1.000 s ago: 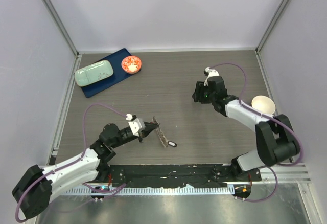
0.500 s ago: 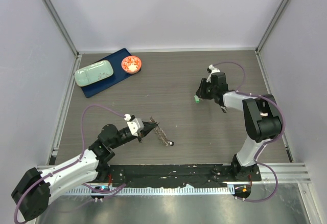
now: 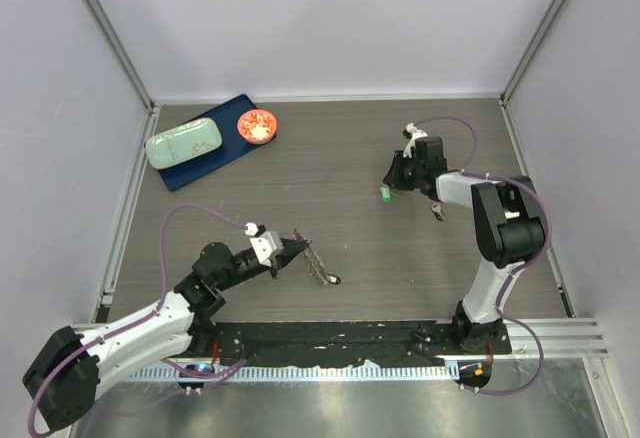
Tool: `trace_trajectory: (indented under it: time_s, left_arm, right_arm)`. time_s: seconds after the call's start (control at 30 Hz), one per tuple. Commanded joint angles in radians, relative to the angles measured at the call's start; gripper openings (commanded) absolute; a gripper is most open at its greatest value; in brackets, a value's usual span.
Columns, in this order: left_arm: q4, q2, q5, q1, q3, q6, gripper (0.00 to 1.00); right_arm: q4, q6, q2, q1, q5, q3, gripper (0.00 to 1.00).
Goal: Put the keys on the keyring
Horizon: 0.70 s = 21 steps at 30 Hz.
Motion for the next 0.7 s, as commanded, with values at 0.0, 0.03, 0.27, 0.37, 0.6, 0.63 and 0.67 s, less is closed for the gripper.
trace_trajectory:
  time_s: [0.0,0.03,0.27,0.37,0.6,0.63,0.67]
  left_arm:
    - [0.052,-0.007,-0.006,-0.003,0.016,0.015,0.00]
    - [0.050,-0.010,-0.006,-0.003,0.016,0.015,0.00]
    - [0.047,-0.015,-0.003,-0.003,0.016,0.017,0.00]
    - [0.049,-0.017,0.000,-0.003,0.014,0.017,0.00]
    - [0.067,-0.009,0.062,-0.003,0.022,0.032,0.00]
    - [0.072,-0.007,0.069,-0.003,0.025,0.035,0.00]
    - [0.073,-0.006,0.073,-0.003,0.027,0.038,0.00]
  right_arm:
    - [0.006,-0.024,0.018,-0.003,-0.033,0.047,0.24]
    - [0.006,-0.026,0.024,-0.002,-0.034,0.048,0.22]
    - [0.000,-0.038,0.026,-0.003,-0.061,0.053,0.07]
    - [-0.021,-0.058,-0.003,-0.002,-0.071,0.053,0.01]
    - [-0.043,-0.101,-0.187,0.035,-0.113,-0.013,0.01]
    - [-0.055,-0.136,-0.212,0.050,-0.108,-0.027,0.01]
    - [-0.069,-0.157,-0.243,0.067,-0.104,-0.033,0.01]
